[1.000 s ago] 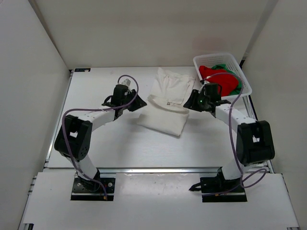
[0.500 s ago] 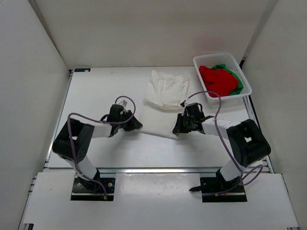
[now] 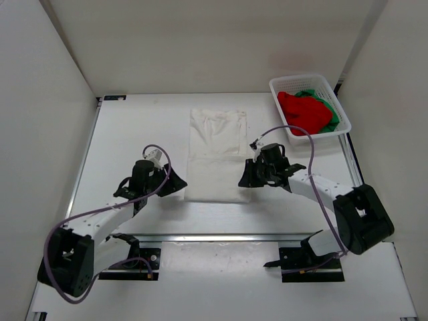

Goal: Fold and stack the t-shirts
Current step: Fold the folded rectangular tshirt in 1/3 of the way, then grab one side of the 2/3 rectangular tshirt with both arms

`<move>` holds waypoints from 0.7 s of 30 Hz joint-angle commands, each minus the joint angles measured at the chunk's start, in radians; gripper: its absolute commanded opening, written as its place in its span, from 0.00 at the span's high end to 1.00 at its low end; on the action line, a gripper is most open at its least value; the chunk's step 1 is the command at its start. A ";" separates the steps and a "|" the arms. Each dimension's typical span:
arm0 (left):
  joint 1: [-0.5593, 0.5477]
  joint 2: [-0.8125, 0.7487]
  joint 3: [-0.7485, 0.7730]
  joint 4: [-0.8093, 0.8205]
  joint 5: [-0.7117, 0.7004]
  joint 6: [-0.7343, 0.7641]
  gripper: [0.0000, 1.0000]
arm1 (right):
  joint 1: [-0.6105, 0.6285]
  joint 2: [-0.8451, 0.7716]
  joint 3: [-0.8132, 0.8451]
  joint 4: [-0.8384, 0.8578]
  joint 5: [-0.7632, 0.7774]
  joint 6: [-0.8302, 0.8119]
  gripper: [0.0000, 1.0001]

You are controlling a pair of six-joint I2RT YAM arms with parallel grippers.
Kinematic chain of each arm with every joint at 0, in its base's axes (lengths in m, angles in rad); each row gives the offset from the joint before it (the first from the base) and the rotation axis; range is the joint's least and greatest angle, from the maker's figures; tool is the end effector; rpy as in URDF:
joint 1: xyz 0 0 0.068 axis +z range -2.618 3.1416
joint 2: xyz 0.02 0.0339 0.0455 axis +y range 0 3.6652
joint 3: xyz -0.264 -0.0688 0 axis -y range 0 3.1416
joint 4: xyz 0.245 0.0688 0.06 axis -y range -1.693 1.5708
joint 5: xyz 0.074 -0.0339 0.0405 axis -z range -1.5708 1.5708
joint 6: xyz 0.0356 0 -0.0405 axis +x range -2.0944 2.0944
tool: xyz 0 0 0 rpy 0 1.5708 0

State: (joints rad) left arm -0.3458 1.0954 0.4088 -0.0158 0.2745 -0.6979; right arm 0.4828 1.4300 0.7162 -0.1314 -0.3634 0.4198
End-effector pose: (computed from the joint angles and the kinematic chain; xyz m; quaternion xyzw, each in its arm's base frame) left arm 0.1937 -0.0800 0.1694 -0.1007 0.8949 -0.3153 0.2994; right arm 0.2409 0.1406 0.1796 -0.0931 0.9170 0.3043 0.2404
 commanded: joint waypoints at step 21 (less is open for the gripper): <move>-0.087 0.181 -0.048 -0.047 -0.078 0.072 0.51 | -0.043 -0.048 -0.320 0.283 -0.078 0.140 0.76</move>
State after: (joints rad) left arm -0.4278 1.2285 0.3752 -0.0025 0.2245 -0.6342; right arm 0.4358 1.3548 0.4244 0.1104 -0.4419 0.5495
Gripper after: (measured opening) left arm 0.498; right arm 0.258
